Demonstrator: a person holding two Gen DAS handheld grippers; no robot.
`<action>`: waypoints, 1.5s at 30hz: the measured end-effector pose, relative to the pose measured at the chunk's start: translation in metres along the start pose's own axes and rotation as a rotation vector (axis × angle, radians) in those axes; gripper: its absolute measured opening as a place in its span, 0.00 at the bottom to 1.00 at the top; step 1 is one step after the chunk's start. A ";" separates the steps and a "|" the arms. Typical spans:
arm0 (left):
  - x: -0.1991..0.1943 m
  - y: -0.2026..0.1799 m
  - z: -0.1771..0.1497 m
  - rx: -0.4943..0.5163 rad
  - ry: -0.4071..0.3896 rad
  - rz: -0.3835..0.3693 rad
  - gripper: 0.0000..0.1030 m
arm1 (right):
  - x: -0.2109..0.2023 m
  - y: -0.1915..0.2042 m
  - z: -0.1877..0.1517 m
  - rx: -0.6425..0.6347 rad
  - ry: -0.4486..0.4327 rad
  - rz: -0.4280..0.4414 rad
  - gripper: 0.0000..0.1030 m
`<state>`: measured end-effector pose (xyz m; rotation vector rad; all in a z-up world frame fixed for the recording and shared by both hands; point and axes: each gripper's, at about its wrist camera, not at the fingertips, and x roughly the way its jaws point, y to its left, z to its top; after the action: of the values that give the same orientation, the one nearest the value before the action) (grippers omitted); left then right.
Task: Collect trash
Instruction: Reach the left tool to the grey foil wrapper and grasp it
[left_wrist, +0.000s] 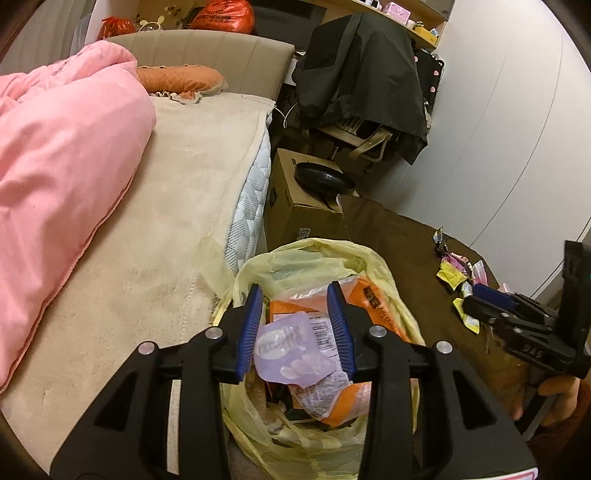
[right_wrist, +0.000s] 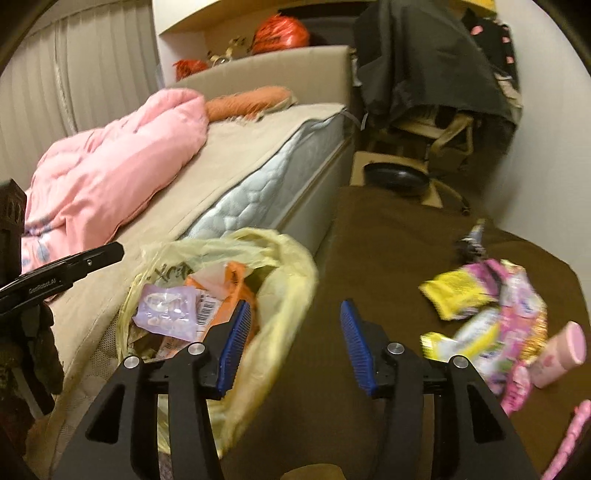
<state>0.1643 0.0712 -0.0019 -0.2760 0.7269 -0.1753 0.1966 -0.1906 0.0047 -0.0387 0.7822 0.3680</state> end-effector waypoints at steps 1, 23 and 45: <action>-0.001 -0.004 0.000 0.003 0.000 -0.005 0.34 | -0.005 -0.006 -0.001 0.007 -0.006 -0.008 0.49; 0.099 -0.191 -0.014 0.284 0.064 -0.251 0.41 | -0.079 -0.155 -0.088 0.099 0.001 -0.247 0.62; 0.298 -0.312 0.036 0.504 0.288 -0.172 0.33 | -0.088 -0.219 -0.103 0.244 -0.034 -0.385 0.62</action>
<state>0.3886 -0.2934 -0.0674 0.1733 0.9168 -0.5596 0.1431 -0.4405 -0.0293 0.0454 0.7624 -0.0920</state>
